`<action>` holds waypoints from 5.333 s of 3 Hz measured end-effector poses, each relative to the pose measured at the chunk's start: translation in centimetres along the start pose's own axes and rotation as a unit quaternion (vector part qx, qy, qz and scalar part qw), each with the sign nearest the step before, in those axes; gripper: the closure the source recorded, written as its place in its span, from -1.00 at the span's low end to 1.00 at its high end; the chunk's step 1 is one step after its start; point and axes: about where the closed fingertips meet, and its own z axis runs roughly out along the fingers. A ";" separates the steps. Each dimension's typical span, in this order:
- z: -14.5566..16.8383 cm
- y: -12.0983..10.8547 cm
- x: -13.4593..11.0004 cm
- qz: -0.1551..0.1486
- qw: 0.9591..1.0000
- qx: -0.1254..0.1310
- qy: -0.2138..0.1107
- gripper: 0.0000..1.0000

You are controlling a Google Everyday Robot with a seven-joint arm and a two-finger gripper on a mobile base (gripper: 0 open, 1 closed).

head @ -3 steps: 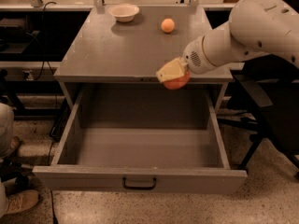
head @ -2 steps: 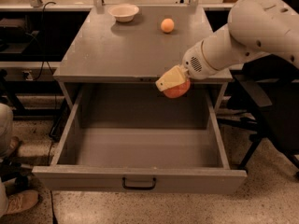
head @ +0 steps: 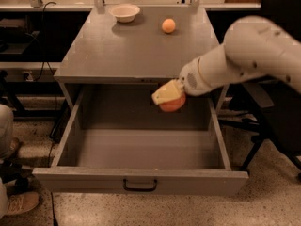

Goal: Place apple into top drawer

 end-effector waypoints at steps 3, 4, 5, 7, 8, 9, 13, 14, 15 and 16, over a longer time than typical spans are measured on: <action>12.8 6.2 4.3 0.058 0.991 -0.069 -0.094 1.00; 16.9 7.2 3.6 0.061 0.985 -0.088 -0.133 1.00; 20.9 8.5 2.7 0.050 0.982 -0.099 -0.154 1.00; 24.3 9.9 2.1 0.026 0.986 -0.090 -0.135 1.00; 24.9 10.3 2.2 0.026 0.987 -0.094 -0.127 0.73; 25.2 10.8 2.1 0.024 0.987 -0.103 -0.119 0.27; 24.5 10.5 2.5 0.015 0.988 -0.113 -0.101 -1.00; 19.2 4.6 5.1 0.045 0.990 -0.072 -0.108 -1.00; 14.4 -0.6 7.7 0.075 0.990 -0.037 -0.113 -1.00; 9.9 -4.5 9.9 0.096 0.988 -0.005 -0.118 -1.00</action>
Offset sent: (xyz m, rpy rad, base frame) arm -0.0243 0.0971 -0.1328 0.3471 -0.0221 -0.0958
